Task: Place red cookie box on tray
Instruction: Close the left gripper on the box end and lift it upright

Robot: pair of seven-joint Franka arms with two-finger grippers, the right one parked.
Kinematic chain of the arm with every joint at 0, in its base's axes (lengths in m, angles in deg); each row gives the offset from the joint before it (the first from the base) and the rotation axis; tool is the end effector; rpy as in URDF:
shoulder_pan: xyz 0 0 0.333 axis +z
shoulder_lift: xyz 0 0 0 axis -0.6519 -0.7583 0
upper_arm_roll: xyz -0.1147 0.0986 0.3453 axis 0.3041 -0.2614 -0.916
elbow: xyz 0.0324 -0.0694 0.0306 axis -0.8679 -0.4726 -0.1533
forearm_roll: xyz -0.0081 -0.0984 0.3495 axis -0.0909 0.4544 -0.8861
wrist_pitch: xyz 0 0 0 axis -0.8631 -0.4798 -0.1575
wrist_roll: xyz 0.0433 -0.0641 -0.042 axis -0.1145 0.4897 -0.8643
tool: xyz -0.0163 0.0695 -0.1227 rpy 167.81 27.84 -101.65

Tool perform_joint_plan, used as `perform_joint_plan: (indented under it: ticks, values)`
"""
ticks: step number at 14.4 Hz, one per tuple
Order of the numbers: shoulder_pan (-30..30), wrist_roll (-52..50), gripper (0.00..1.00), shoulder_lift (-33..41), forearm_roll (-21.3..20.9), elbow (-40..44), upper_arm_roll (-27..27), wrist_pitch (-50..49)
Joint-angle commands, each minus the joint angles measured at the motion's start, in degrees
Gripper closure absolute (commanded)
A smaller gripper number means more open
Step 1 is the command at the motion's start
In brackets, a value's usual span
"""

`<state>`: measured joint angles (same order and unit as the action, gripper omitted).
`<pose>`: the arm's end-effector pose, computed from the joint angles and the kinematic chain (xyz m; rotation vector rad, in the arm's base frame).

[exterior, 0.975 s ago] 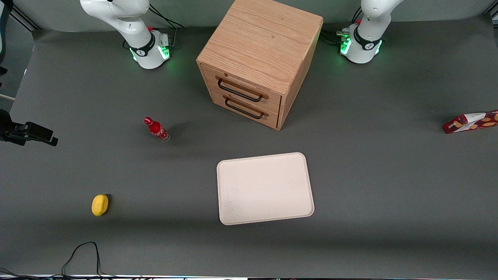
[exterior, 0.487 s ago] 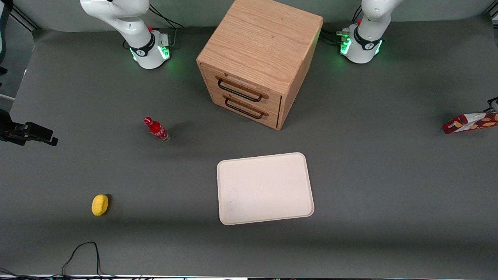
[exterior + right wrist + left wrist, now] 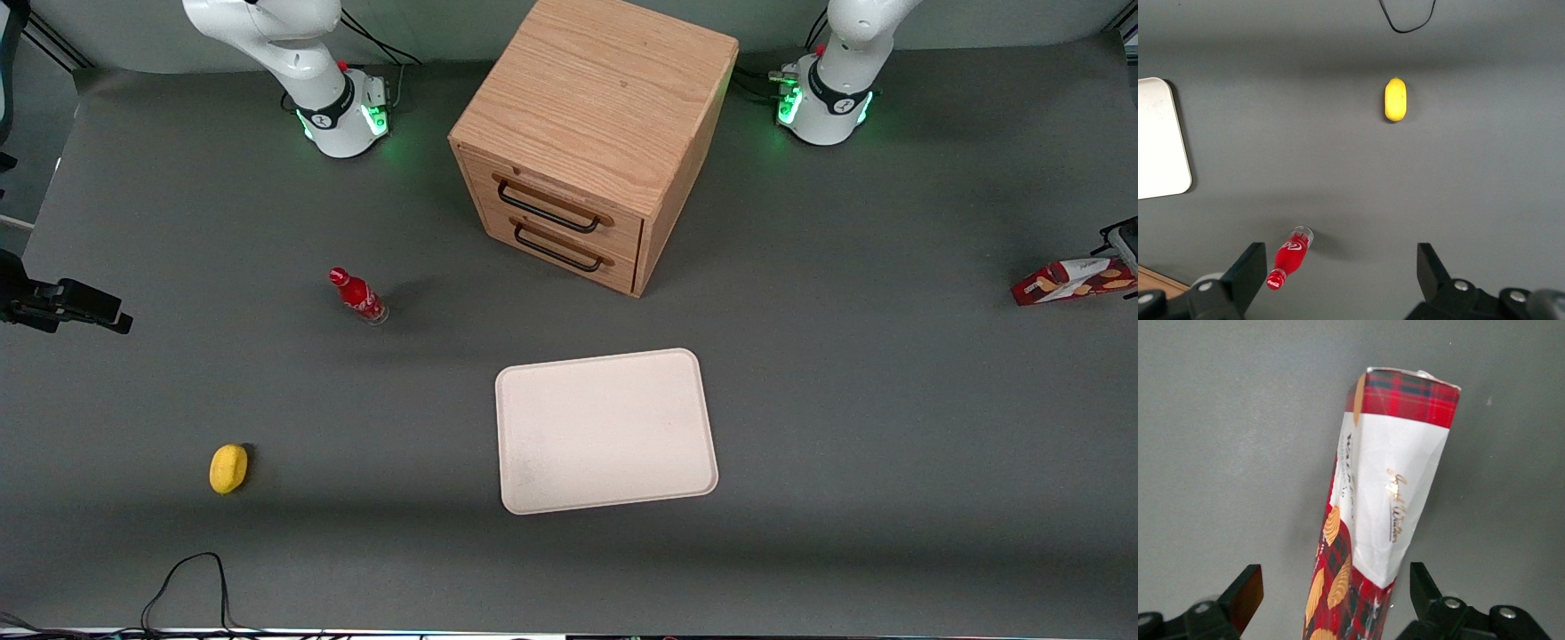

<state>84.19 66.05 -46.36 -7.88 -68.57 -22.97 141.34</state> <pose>0.4285 0.4193 0.2900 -2.5862 1.7605 0.1579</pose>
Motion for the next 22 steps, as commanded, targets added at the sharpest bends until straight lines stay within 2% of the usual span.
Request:
perform_joint_plan:
  ticks: [1, 2, 13, 15, 19, 22]
  values:
    - [0.70, 4.03, 0.99, 0.39, 1.22, -1.00, 0.59, 1.32]
    - [0.62, 4.48, 1.00, 0.31, 2.18, -0.99, 0.59, 1.32]
    - [-0.44, 4.66, 1.00, 1.70, 2.36, -0.12, 1.12, -1.30]
    - [-1.05, 3.61, 1.00, 3.55, 2.80, 2.42, 1.99, -6.47]
    - [-4.38, -5.25, 1.00, 8.73, 2.72, 9.71, 2.35, -21.14]
    - [-7.98, -13.06, 1.00, 9.80, 2.45, 19.88, 2.35, -35.45]
